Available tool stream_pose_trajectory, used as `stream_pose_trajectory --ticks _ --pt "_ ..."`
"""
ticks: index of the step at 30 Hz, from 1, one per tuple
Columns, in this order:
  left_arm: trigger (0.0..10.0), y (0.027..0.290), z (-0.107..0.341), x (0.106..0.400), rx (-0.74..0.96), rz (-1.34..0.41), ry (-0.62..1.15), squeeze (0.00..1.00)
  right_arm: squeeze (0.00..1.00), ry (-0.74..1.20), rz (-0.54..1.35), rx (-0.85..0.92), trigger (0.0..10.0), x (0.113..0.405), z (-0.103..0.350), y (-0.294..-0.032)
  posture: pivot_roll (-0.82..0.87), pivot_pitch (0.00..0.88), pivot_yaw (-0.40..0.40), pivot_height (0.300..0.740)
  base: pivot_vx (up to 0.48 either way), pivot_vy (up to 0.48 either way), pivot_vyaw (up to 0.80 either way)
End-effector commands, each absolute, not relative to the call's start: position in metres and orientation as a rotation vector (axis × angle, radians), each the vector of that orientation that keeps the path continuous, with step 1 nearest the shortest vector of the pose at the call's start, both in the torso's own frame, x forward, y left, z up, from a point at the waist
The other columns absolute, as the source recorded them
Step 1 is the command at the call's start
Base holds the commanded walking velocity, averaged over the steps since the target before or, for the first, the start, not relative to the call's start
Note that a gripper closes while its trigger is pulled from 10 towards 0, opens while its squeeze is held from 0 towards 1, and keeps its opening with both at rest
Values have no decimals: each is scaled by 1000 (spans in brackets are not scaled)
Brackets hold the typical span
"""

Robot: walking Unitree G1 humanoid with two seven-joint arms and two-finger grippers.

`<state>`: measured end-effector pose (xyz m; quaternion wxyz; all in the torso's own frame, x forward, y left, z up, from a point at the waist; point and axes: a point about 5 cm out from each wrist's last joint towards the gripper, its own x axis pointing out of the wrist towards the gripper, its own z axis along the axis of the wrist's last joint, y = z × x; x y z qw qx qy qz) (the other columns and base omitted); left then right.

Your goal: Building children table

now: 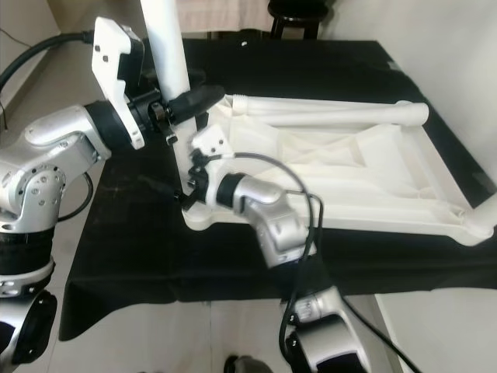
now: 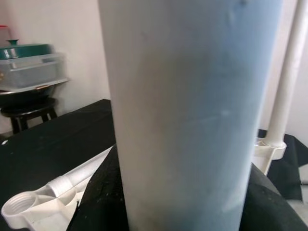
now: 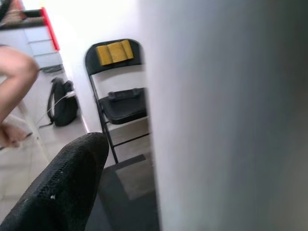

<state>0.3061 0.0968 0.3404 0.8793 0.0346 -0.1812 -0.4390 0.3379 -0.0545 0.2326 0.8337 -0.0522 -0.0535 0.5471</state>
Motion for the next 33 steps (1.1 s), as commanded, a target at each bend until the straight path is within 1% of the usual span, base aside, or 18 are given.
stream_pose_trajectory --ticks 1,2,3,4,9,10,11,12,14,17,23,25,28,29,30,31,32,33 --pt "0 95 335 306 97 -920 -341 0 1000 -116 1209 -126 10000 338 230 -53 -193 176 -82 740 0 0 0" --pt "0 95 335 306 97 -920 -341 0 1000 -116 1209 -126 10000 338 230 -53 -193 176 -82 740 0 0 0" --pt "0 95 334 305 96 -922 -339 0 0 -115 1230 -159 10000 343 232 -61 -185 173 -81 740 0 0 0" --pt "0 95 334 304 96 -924 -337 0 0 -113 1263 -177 10000 346 233 -66 -180 172 -80 740 0 0 0" --pt "0 94 333 302 97 -930 -332 0 0 -93 1348 -187 10000 348 233 -68 -174 170 -72 740 0 0 0" --pt "0 93 333 302 97 -935 -330 0 0 -81 1387 -188 2824 348 232 -67 -172 169 -71 740 0 0 0" --pt "0 93 333 302 97 -935 -330 0 0 -81 1387 -188 2824 348 232 -67 -172 169 -71 740 0 0 0" --pt "0 91 333 301 98 -941 -329 0 0 -68 1418 -190 0 348 230 -64 -171 168 -70 740 0 0 0" --pt "0 91 333 301 98 -941 -329 0 0 -68 1418 -190 0 348 230 -64 -171 168 -70 740 0 0 0" --pt "0 89 334 301 98 -949 -332 0 0 -48 1477 -183 0 352 229 -61 -168 167 -70 740 0 0 0" --pt "0 89 335 301 98 -949 -334 0 0 -49 1483 -180 0 354 228 -61 -169 166 -71 740 0 0 0" --pt "0 88 335 301 97 -950 -335 0 0 -53 1475 -172 0 354 226 -62 -169 166 -71 740 0 0 0" --pt "0 88 335 301 99 -950 -338 0 0 -69 1412 -172 0 357 221 -65 -176 164 -67 740 0 0 0" --pt "3569 90 337 303 91 -918 -355 0 0 -81 1350 -160 0 357 218 -67 -181 164 -66 740 0 0 0" --pt "3569 90 337 303 91 -918 -355 0 0 -81 1350 -160 0 357 218 -67 -181 164 -66 740 0 0 0" --pt "10000 91 338 303 79 -911 -362 1000 0 -83 1283 -144 0 357 214 -70 -185 166 -65 740 0 0 0" --pt "10000 92 339 303 70 -909 -367 1000 0 -82 1241 -132 0 357 212 -72 -187 166 -66 740 0 0 0" --pt "10000 96 341 306 65 -868 -374 1000 0 -68 1179 -125 0 355 207 -73 -189 168 -66 740 0 0 0"
